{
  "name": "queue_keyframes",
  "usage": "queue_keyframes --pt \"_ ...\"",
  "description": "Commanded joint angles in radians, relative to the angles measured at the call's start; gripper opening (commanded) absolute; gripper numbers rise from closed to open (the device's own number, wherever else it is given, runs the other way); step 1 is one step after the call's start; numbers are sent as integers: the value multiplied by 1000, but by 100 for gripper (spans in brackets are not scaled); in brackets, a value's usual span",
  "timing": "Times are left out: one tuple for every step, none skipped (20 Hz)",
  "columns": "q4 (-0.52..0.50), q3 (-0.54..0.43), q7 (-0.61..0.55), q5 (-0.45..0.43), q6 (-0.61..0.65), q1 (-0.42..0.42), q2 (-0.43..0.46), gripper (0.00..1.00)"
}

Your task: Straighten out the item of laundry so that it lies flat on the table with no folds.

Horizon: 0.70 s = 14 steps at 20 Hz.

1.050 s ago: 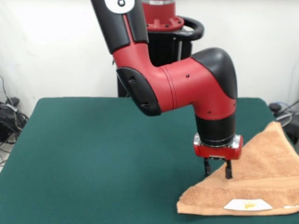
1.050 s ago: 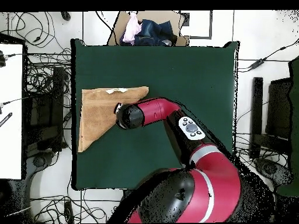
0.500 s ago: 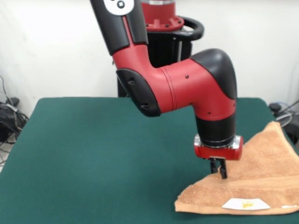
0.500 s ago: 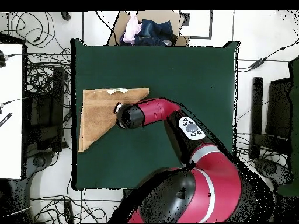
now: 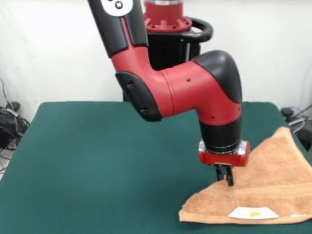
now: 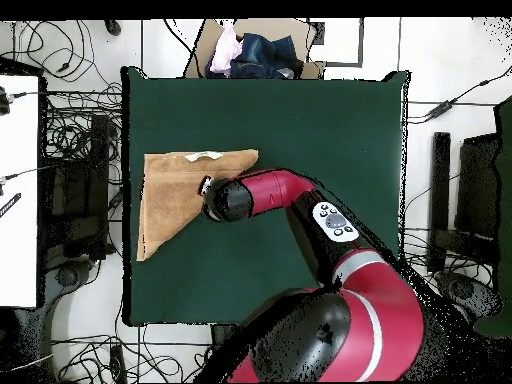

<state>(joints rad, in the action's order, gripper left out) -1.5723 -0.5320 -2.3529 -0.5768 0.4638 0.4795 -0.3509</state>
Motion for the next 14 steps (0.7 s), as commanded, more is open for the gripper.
queue_keyframes --pt "-15 -31 330 -69 156 89 -17 0" --pt "-12 -35 343 -70 170 92 -17 0" --pt "-8 -38 356 -71 185 94 -16 0" --pt "-4 -42 369 -72 199 97 -16 0" --pt "-1 -46 382 -73 214 100 -15 0" --pt "5 -51 404 -65 236 110 -16 0" --pt "11 -54 423 -60 253 116 -17 0" --pt "14 -56 438 -54 268 122 -19 0" --pt "16 -58 449 -49 279 126 -21 0" --pt "16 -58 457 -46 286 128 -25 0" --pt "18 -57 464 -43 294 129 -28 0" --pt "18 -54 469 -39 301 128 -30 0" --pt "17 -52 474 -36 307 128 -33 0" --pt "18 -51 481 -33 315 129 -37 0"
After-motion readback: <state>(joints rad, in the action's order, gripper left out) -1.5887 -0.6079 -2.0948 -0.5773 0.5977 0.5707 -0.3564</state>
